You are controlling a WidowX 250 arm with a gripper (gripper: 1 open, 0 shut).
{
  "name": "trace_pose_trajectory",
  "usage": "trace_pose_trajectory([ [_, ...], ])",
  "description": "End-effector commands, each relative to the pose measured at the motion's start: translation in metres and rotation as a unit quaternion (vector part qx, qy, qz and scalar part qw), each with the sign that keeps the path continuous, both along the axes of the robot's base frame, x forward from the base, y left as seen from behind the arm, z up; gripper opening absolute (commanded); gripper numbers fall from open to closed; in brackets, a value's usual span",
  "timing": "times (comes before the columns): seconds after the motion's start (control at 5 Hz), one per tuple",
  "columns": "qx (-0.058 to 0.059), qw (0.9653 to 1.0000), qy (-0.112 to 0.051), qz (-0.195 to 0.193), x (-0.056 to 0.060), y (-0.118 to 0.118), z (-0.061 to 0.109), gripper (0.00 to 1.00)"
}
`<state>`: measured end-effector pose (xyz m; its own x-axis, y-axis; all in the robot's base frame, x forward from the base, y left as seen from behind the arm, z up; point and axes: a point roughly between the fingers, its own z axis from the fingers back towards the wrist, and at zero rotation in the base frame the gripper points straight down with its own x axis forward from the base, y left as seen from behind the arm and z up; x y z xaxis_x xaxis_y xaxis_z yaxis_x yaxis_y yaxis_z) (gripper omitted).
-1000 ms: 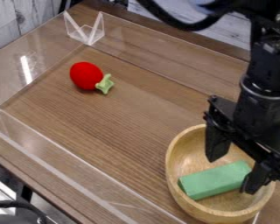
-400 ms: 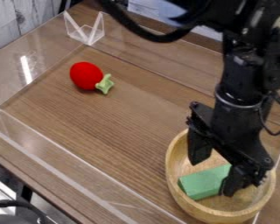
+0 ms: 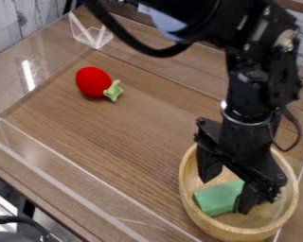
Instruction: Remove the green block from the brown bowl and put it on the table
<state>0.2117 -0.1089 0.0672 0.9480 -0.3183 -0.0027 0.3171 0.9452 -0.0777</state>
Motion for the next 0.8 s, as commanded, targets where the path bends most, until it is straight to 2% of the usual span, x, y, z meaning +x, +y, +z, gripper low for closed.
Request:
trace_pose_trajectory([
  [0.0, -0.008, 0.9998, -0.019, 0.001, 0.008, 0.002, 0.0, 1.0],
  [0.2, -0.007, 0.9998, -0.019, -0.006, 0.008, 0.013, 0.009, 1.0],
  [0.6, -0.007, 0.9992, -0.002, -0.039, -0.003, 0.008, -0.009, 1.0],
])
